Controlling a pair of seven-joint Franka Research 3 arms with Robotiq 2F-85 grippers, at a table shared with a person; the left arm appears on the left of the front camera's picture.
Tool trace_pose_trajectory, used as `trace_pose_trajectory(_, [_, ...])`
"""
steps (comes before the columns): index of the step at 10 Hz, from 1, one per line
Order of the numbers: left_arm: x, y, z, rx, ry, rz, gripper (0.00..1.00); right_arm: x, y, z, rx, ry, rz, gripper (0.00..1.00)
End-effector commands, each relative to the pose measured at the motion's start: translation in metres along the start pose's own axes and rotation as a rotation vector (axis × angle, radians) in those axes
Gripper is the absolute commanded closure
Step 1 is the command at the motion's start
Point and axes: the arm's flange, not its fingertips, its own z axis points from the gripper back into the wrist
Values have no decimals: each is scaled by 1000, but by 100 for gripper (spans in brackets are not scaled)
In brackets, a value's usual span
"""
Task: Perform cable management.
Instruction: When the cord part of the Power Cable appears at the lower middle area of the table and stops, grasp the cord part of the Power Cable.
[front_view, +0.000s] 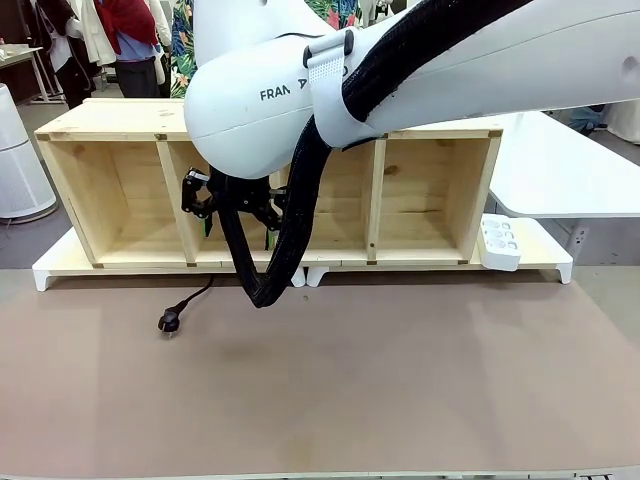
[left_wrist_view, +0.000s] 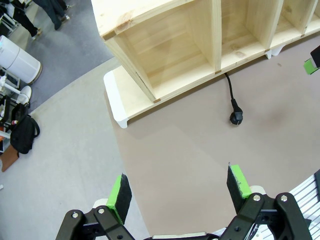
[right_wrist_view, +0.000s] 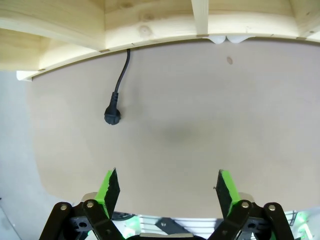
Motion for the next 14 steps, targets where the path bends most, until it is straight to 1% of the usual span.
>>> trace_pose_trajectory(1, [0,0,0,0,3,1,0,-3,-2,-2,0,12,-3,0])
trace_pose_trajectory(5, [0,0,0,0,3,1,0,-1,0,0,0,0,1,0])
trace_pose_trajectory(6, [0,0,0,0,3,1,0,7,6,-20,48,31,-43,0])
trace_pose_trajectory(8, [0,0,0,0,3,1,0,18,34,-53,132,76,-43,0])
trace_pose_trajectory(10, [0,0,0,0,3,1,0,24,46,-69,172,106,-38,0])
trace_pose_trajectory(12, [0,0,0,0,3,1,0,26,57,-88,130,162,-19,0])
trace_pose_trajectory(14, [0,0,0,0,3,1,0,29,73,-110,56,199,21,0])
